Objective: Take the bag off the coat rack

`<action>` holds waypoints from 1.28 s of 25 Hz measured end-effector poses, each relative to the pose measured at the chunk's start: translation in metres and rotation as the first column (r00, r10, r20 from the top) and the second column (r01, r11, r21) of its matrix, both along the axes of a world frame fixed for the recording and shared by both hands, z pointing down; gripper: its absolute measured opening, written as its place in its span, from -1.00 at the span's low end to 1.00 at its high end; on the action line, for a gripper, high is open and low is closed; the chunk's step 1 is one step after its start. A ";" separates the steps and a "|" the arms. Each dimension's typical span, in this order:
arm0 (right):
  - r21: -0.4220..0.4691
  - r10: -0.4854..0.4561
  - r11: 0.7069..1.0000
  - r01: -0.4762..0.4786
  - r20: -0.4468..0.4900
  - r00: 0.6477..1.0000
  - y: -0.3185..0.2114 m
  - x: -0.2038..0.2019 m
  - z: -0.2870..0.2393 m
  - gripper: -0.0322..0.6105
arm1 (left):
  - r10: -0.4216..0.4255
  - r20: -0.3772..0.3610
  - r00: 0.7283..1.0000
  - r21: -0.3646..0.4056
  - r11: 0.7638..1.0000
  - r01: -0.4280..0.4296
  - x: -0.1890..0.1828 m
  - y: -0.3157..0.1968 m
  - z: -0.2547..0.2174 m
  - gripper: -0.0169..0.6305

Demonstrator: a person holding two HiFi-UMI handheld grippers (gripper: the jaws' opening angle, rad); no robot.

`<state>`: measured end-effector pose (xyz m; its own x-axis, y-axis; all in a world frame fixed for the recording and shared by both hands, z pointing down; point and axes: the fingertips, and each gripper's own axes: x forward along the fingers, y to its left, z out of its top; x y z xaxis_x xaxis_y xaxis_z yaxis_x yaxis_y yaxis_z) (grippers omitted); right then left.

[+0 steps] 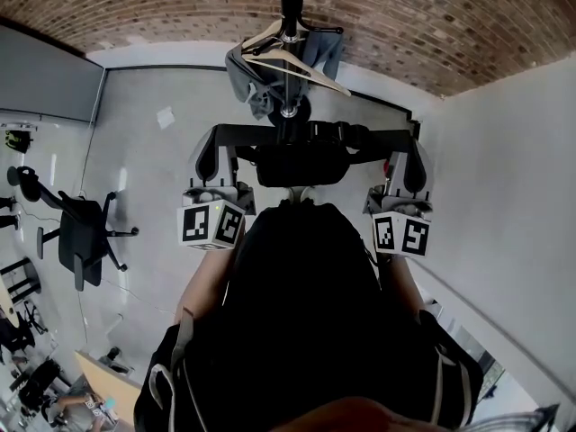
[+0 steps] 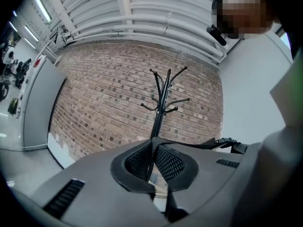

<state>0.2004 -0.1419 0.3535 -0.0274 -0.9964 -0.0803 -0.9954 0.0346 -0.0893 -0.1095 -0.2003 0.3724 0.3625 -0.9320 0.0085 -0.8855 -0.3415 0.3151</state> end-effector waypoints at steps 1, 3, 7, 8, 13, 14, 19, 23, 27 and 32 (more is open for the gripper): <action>0.008 -0.006 1.000 0.006 0.002 1.000 0.000 -0.001 -0.002 -0.83 | 0.002 -0.006 1.000 -0.008 1.000 -0.002 -0.001 0.001 0.000 -0.88; 0.021 -0.013 1.000 0.013 0.001 1.000 0.000 -0.002 -0.005 -0.83 | 0.006 -0.009 1.000 -0.013 1.000 -0.006 -0.002 0.003 -0.001 -0.88; 0.019 -0.019 1.000 0.020 -0.006 1.000 0.001 -0.005 -0.008 -0.83 | -0.015 0.004 1.000 0.002 1.000 0.015 -0.006 0.009 -0.012 -0.88; 0.016 -0.020 1.000 0.021 -0.007 1.000 0.001 -0.006 -0.008 -0.83 | -0.022 0.005 1.000 0.007 1.000 0.022 -0.008 0.010 -0.013 -0.88; 0.017 -0.046 0.999 0.047 -0.017 0.999 0.006 -0.017 -0.014 -0.83 | -0.050 0.059 0.997 0.033 0.998 0.048 -0.019 0.019 -0.022 -0.88; 0.019 -0.052 0.998 0.052 -0.024 0.998 0.007 -0.019 -0.016 -0.83 | -0.051 0.058 0.997 0.036 0.998 0.049 -0.020 0.023 -0.025 -0.88; 0.027 -0.071 0.997 0.073 -0.066 0.995 0.010 -0.021 -0.025 -0.83 | -0.063 0.074 0.995 0.055 0.997 0.059 -0.024 0.036 -0.028 -0.88; 0.016 -0.077 0.997 0.079 -0.091 0.993 0.006 -0.022 -0.025 -0.83 | -0.070 0.104 0.992 0.054 0.996 0.065 -0.026 0.036 -0.018 -0.88; -0.001 -0.077 0.997 0.077 -0.098 0.992 0.005 -0.022 -0.021 -0.83 | -0.077 0.101 0.992 0.062 0.996 0.071 -0.027 0.035 -0.021 -0.88; 0.011 -0.050 0.999 0.051 -0.081 0.995 0.001 -0.020 -0.024 -0.83 | -0.053 0.102 0.993 0.053 0.997 0.048 -0.025 0.033 -0.020 -0.88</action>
